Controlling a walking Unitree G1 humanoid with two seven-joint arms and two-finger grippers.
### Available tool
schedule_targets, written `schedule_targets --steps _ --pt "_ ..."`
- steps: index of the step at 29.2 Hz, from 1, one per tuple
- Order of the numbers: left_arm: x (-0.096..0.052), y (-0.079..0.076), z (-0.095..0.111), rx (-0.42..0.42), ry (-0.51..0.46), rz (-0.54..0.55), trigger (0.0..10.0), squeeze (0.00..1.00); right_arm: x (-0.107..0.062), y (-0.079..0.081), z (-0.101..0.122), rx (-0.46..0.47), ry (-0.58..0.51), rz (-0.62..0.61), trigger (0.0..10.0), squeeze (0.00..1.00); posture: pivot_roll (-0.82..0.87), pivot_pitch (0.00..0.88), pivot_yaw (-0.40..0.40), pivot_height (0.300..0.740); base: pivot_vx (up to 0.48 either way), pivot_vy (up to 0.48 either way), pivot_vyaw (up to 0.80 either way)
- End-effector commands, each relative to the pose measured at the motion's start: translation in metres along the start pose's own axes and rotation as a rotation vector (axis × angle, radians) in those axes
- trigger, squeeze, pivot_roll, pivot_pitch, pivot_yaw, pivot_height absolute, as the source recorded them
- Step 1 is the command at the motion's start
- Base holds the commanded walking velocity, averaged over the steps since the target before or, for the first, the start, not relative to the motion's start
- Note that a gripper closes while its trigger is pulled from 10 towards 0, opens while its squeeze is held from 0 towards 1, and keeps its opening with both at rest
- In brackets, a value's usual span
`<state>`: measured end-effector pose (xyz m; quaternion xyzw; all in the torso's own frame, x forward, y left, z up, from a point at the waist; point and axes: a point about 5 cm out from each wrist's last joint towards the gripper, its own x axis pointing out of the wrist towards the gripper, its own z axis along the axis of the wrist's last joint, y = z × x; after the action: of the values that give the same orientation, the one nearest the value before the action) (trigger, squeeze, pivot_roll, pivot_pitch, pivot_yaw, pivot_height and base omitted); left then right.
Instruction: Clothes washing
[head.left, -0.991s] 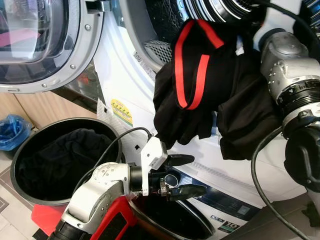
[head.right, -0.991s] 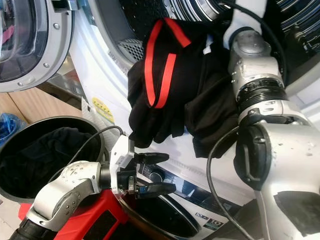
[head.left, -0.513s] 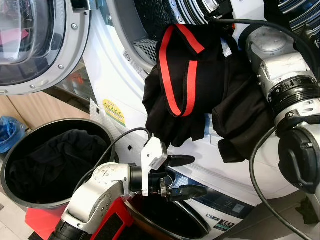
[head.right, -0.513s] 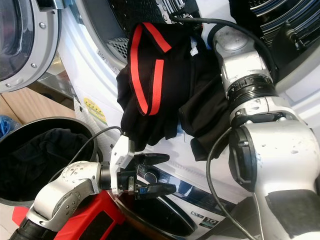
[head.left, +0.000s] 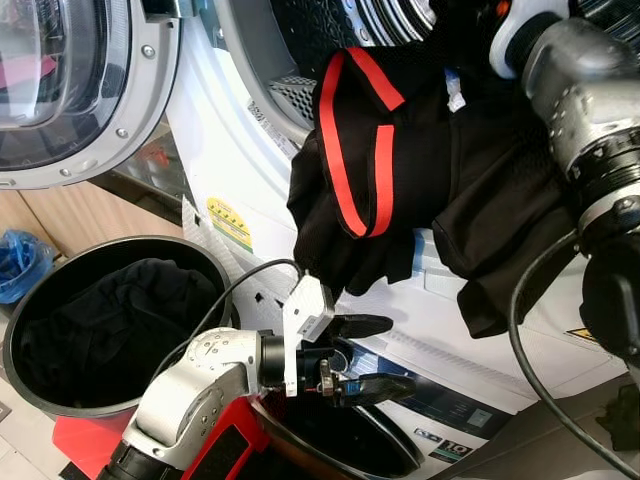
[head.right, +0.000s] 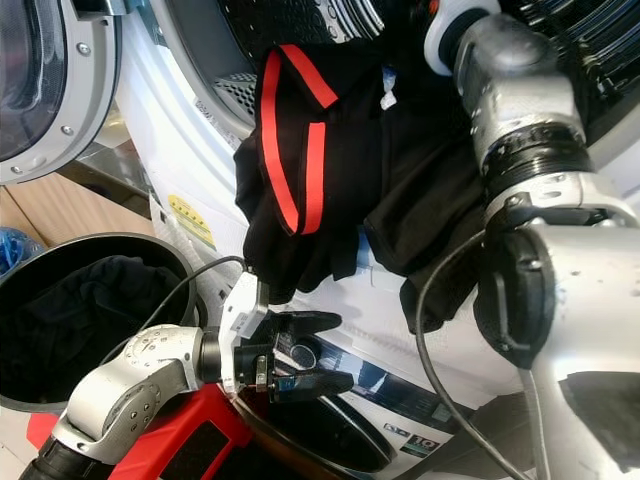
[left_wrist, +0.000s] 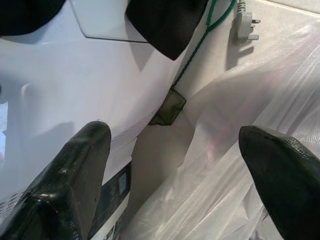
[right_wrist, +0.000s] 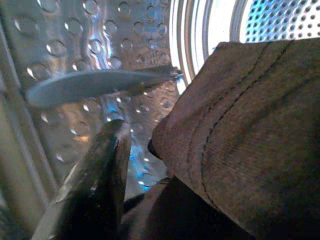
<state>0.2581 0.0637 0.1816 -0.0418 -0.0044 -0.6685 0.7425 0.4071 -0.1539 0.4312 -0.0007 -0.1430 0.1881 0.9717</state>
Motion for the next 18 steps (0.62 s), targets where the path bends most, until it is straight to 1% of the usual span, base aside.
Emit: schedule_targets --steps 1,4,6,8,10,11,12,13,14,15,17,18 --pt "0.005 -0.007 0.002 0.002 -0.002 -0.043 10.0 0.0 -0.004 -0.004 0.016 0.016 -0.039 0.01 10.0 0.0 0.05 0.15 -0.078 0.74 0.0 0.0 0.0" --pt "0.004 -0.01 0.0 -0.012 0.0 -0.05 10.0 0.0 -0.007 -0.005 0.023 0.002 -0.025 0.08 10.0 0.0 0.03 0.154 -0.083 0.74 0.0 0.0 0.0" --pt "0.004 -0.012 -0.001 -0.027 -0.001 -0.06 10.0 0.0 -0.014 -0.012 0.03 0.023 -0.02 0.104 10.0 0.0 0.03 0.157 -0.083 0.74 0.0 0.0 0.0" --pt "0.006 -0.013 -0.002 -0.031 -0.003 -0.065 10.0 0.0 -0.02 -0.017 0.039 0.027 -0.037 0.132 10.0 0.0 0.01 0.161 -0.086 0.74 0.0 0.0 0.0" --pt "0.007 -0.013 -0.002 -0.033 -0.005 -0.069 10.0 0.0 -0.026 -0.02 0.044 0.018 -0.044 0.156 10.0 0.0 0.01 0.16 -0.086 0.74 0.0 0.0 0.0" --pt "0.007 -0.013 -0.002 -0.033 -0.005 -0.069 10.0 0.0 -0.026 -0.02 0.044 0.018 -0.044 0.156 10.0 0.0 0.01 0.16 -0.086 0.74 0.0 0.0 0.0" --pt "0.007 -0.013 -0.002 -0.034 -0.006 -0.069 10.0 0.0 -0.03 -0.022 0.047 -0.002 -0.049 0.161 10.0 0.0 0.01 0.16 -0.087 0.74 0.0 0.0 0.0" --pt "0.007 -0.013 -0.002 -0.039 -0.01 -0.073 10.0 0.0 -0.037 -0.028 0.051 -0.037 -0.06 0.152 10.0 0.0 0.01 0.16 -0.087 0.74 0.0 0.0 0.0" --pt "0.007 -0.013 -0.002 -0.039 -0.01 -0.073 10.0 0.0 -0.037 -0.028 0.051 -0.037 -0.06 0.152 10.0 0.0 0.01 0.16 -0.087 0.74 0.0 0.0 0.0" --pt "0.007 -0.014 -0.002 -0.042 -0.01 -0.075 10.0 0.0 -0.043 -0.033 0.05 -0.03 -0.056 0.143 10.0 0.0 0.0 0.159 -0.088 0.74 0.0 0.0 0.0" --pt "0.007 -0.014 -0.002 -0.045 -0.009 -0.079 10.0 0.0 -0.049 -0.035 0.044 -0.032 -0.043 0.139 10.0 0.0 0.0 0.159 -0.088 0.74 0.0 0.0 0.0" --pt "0.007 -0.015 -0.003 -0.048 -0.01 -0.082 10.0 0.0 -0.056 -0.037 0.034 -0.073 -0.015 0.129 10.0 0.0 0.0 0.156 -0.087 0.74 0.0 0.0 0.0"
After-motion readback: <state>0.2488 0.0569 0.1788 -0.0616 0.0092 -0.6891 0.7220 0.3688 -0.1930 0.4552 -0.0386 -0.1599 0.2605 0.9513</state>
